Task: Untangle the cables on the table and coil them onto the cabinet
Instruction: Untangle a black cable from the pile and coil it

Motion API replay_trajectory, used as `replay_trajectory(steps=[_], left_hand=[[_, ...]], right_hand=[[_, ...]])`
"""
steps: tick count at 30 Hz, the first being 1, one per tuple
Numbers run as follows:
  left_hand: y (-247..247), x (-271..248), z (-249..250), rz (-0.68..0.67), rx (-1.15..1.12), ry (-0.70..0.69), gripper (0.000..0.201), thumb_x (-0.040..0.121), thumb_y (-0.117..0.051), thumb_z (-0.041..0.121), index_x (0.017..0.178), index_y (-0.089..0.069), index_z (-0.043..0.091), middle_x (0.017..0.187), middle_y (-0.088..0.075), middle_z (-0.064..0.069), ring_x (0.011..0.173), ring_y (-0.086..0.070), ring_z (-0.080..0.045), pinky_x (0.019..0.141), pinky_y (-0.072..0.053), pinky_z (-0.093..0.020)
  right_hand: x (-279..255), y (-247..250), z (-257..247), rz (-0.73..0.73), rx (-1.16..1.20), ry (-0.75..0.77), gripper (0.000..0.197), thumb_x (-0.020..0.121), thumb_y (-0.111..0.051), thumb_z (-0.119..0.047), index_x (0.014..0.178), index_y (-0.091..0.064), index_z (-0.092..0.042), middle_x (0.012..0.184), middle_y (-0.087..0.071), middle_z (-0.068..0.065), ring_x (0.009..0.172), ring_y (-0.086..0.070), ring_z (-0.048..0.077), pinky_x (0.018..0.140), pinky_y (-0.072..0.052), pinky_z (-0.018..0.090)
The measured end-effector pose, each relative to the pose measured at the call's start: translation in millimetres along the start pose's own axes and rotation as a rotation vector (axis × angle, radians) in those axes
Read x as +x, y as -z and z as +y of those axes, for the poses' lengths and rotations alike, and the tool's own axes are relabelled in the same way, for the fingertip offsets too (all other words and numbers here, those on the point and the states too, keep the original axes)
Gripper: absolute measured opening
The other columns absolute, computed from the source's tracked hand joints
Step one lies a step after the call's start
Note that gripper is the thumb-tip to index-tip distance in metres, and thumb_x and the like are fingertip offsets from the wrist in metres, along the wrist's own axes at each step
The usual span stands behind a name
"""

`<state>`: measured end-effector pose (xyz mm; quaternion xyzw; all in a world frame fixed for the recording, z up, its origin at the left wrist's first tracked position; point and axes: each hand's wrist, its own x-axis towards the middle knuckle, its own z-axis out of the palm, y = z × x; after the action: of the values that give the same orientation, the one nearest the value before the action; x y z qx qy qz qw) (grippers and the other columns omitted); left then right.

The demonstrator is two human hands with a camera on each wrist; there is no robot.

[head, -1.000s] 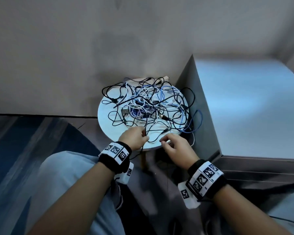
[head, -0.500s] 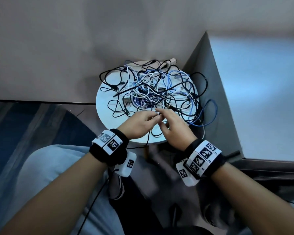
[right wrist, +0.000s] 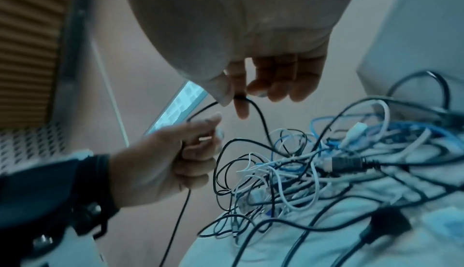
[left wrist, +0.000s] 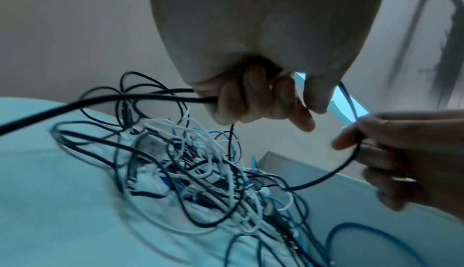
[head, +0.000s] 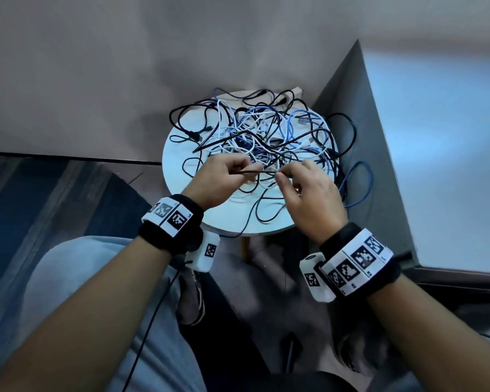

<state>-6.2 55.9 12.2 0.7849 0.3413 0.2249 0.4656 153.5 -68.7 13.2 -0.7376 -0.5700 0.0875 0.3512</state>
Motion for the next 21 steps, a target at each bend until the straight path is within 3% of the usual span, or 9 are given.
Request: replay_trajectory(steps=[1, 3, 6, 10, 14, 16, 18, 21], left_hand=[[-4, 0, 5, -0.005, -0.091, -0.006, 0.021, 0.098, -0.064, 0.012, 0.085, -0.065, -0.005, 0.06, -0.056, 0.013, 0.054, -0.048, 0.003, 0.056, -0.036, -0.012], [-9, -2, 14, -0.05, -0.311, -0.005, 0.007, 0.093, -0.057, 0.001, 0.092, -0.063, -0.003, 0.062, -0.051, 0.007, 0.05, -0.041, -0.002, 0.049, -0.031, -0.015], [-13, -3, 22, -0.049, -0.487, 0.031, 0.016, 0.088, -0.049, 0.007, 0.096, -0.063, 0.007, 0.062, -0.049, -0.003, 0.053, -0.037, -0.014, 0.048, -0.025, -0.026], [-27, -2, 32, 0.064, -0.237, -0.066, 0.028, 0.104, -0.047, 0.026, 0.09, -0.064, 0.008, 0.06, -0.047, -0.002, 0.054, -0.04, -0.014, 0.051, -0.033, -0.026], [-31, -8, 33, 0.121, -0.212, -0.105, 0.036, 0.108, -0.044, 0.027, 0.088, -0.062, 0.004, 0.057, -0.039, -0.005, 0.052, -0.035, -0.019, 0.05, -0.029, -0.03], [-33, -10, 29, 0.09, -0.212, -0.11, 0.037, 0.108, -0.043, 0.028, 0.088, -0.062, 0.003, 0.057, -0.04, -0.016, 0.052, -0.035, -0.025, 0.051, -0.029, -0.032], [-33, -11, 28, 0.08, -0.229, -0.107, 0.037, 0.107, -0.044, 0.029, 0.086, -0.061, 0.004, 0.061, -0.04, -0.027, 0.054, -0.035, -0.033, 0.051, -0.028, -0.036], [-30, -7, 30, 0.083, -0.268, -0.111, 0.035, 0.104, -0.047, 0.032, 0.081, -0.058, 0.009, 0.06, -0.039, -0.026, 0.051, -0.033, -0.023, 0.048, -0.029, -0.029]], right_hand=[[0, -1, 0, 0.001, -0.044, 0.045, 0.023, 0.099, -0.055, -0.033, 0.097, -0.068, -0.013, 0.089, -0.053, 0.003, 0.084, -0.05, 0.02, 0.072, -0.038, 0.032], [1, -3, -1, -0.018, -0.025, 0.052, 0.023, 0.1, -0.054, -0.027, 0.095, -0.068, -0.009, 0.096, -0.053, 0.006, 0.091, -0.05, 0.022, 0.078, -0.038, 0.031], [3, -1, 1, -0.041, 0.162, -0.113, 0.021, 0.102, -0.051, -0.02, 0.091, -0.064, -0.007, 0.092, -0.064, 0.006, 0.09, -0.059, 0.025, 0.081, -0.043, 0.034], [8, 8, 3, -0.042, 0.316, -0.235, 0.019, 0.102, -0.051, -0.024, 0.093, -0.065, -0.015, 0.084, -0.07, -0.005, 0.084, -0.065, 0.021, 0.082, -0.052, 0.045], [16, 17, 1, -0.114, 0.506, -0.232, 0.016, 0.096, -0.055, -0.016, 0.103, -0.066, -0.025, 0.098, -0.072, -0.006, 0.096, -0.066, 0.02, 0.093, -0.052, 0.051], [18, 17, -1, -0.116, 0.542, -0.198, 0.022, 0.093, -0.055, -0.012, 0.109, -0.066, -0.022, 0.104, -0.072, -0.004, 0.101, -0.066, 0.019, 0.095, -0.052, 0.05], [17, 17, -5, -0.139, 0.573, -0.173, 0.017, 0.092, -0.057, -0.022, 0.106, -0.067, -0.022, 0.097, -0.072, -0.001, 0.096, -0.068, 0.022, 0.091, -0.054, 0.051], [13, 17, -8, -0.159, 0.479, -0.126, 0.017, 0.099, -0.058, -0.028, 0.091, -0.066, -0.016, 0.073, -0.063, 0.001, 0.069, -0.064, 0.019, 0.074, -0.055, 0.052]])
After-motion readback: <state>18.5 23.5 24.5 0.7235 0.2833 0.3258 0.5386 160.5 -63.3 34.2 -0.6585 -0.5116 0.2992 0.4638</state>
